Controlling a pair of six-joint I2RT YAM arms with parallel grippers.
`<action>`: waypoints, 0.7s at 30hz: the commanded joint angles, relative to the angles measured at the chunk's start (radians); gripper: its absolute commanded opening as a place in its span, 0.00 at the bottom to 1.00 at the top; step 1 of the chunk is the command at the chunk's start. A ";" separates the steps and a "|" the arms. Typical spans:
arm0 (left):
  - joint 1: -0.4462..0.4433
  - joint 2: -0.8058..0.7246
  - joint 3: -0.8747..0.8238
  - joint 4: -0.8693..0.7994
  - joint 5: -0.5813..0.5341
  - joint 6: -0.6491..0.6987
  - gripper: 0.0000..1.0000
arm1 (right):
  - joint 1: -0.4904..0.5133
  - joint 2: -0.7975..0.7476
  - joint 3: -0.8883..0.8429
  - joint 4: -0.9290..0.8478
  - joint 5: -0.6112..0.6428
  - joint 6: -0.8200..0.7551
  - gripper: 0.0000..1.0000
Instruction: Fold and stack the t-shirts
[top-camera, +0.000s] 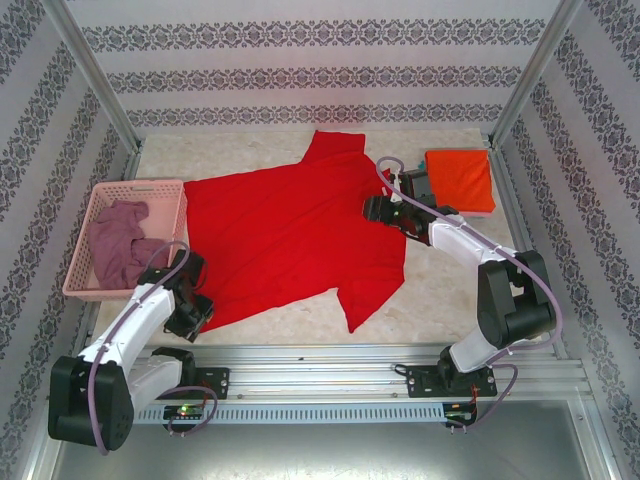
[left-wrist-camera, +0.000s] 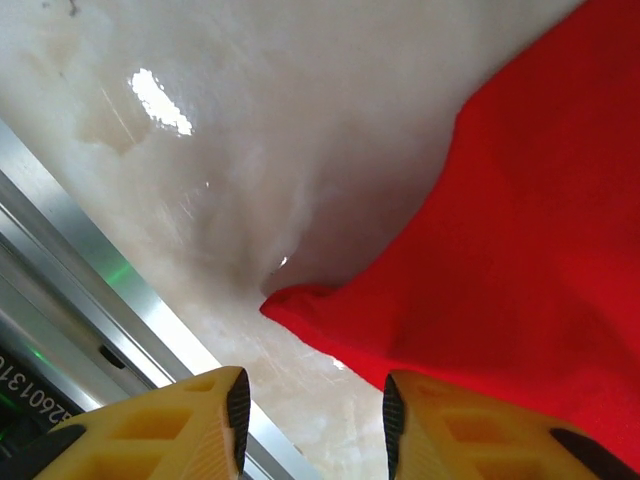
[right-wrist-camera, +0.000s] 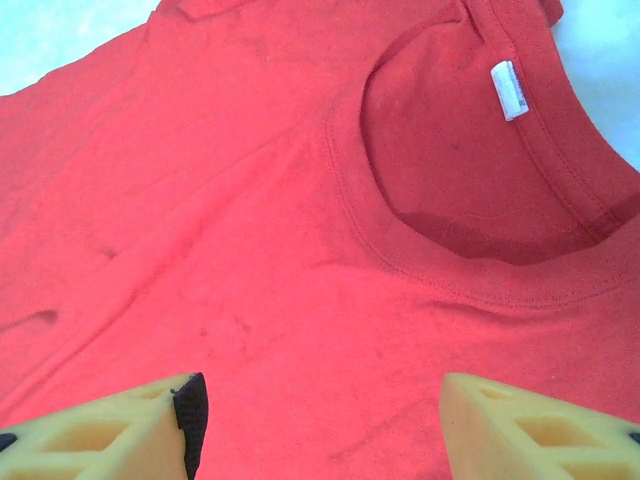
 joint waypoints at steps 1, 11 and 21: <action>-0.012 -0.060 0.010 -0.057 0.008 -0.037 0.41 | 0.000 -0.004 -0.019 0.006 -0.002 0.000 0.63; -0.012 -0.040 -0.047 0.062 -0.022 -0.052 0.41 | 0.006 0.006 -0.015 0.017 -0.016 0.007 0.63; -0.009 0.024 -0.064 0.135 -0.053 -0.056 0.42 | 0.003 -0.027 -0.043 0.007 0.003 0.001 0.63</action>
